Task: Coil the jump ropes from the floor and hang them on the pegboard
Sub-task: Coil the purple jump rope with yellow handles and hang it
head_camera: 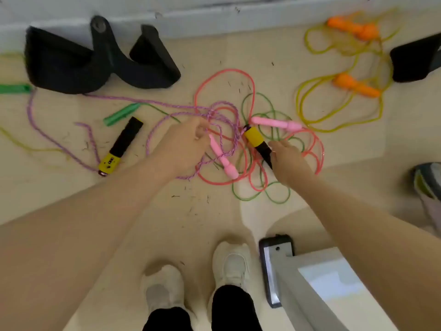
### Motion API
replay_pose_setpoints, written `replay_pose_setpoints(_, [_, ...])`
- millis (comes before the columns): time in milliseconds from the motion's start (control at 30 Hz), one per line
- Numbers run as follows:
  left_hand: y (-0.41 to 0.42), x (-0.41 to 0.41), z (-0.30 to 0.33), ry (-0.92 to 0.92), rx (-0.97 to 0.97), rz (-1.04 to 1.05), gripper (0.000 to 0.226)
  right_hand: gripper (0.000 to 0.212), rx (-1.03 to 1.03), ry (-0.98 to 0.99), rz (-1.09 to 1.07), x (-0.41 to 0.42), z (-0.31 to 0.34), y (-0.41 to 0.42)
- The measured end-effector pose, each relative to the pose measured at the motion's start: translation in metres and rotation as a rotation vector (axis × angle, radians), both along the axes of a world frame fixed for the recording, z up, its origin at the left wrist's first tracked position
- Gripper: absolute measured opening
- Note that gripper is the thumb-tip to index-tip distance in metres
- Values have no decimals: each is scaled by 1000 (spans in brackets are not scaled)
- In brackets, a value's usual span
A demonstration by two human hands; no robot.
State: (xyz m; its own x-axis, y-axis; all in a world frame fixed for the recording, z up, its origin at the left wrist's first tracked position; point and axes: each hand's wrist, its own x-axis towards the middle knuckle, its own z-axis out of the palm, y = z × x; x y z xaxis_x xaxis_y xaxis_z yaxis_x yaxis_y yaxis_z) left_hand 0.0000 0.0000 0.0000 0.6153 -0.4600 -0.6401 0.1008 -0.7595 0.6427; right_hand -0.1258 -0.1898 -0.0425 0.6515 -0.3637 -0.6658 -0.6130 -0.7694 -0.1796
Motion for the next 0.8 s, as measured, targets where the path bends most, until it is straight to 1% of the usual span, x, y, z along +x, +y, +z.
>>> replay_pose_setpoints(100, [-8, -3, -39, -9, 19, 32, 29, 33, -17, -41, -28, 4, -44, -3])
replay_pose_setpoints(167, [-11, -3, -53, 14, 32, 41, 25, 33, 4, -24, -47, 11, -58, -1])
replay_pose_setpoints(233, [-14, -1, -60, 26, 13, 68, 20, 37, -35, -6, -35, 16, -69, -1])
replay_pose_setpoints(300, [-14, -1, -60, 64, -7, 87, 18, 35, -103, 17, 11, 22, -66, 5])
replay_pose_setpoints(333, [-12, -2, -56, 88, 7, 84, 17, 32, -60, 6, -21, 26, -61, 10])
replay_pose_setpoints(367, [-11, -4, -49, 114, 27, 90, 16, 27, 56, -25, -103, 30, -52, 17])
replay_pose_setpoints(433, [-9, -7, -26, 192, 36, 165, 17, 13, 397, -129, -368, 39, -18, 33])
replay_pose_setpoints(467, [-9, -8, -8, 264, 31, 238, 24, 15, 539, -168, -463, 44, 6, 42])
replay_pose_setpoints(500, [-9, -8, 13, 347, 33, 322, 36, 22, 652, -198, -503, 49, 32, 51])
replay_pose_setpoints(567, [-4, -4, 57, 466, 31, 454, 64, 31, 737, -228, -398, 58, 81, 68])
replay_pose_setpoints(633, [7, 6, 100, 536, -15, 560, 80, 45, 702, -276, -248, 68, 130, 78])
replay_pose_setpoints(733, [31, 22, 170, 717, -147, 686, 82, 52, 631, -340, 26, 78, 211, 87])
replay_pose_setpoints(800, [39, 29, 223, 813, -300, 788, 73, 60, 549, -304, 329, 79, 265, 96])
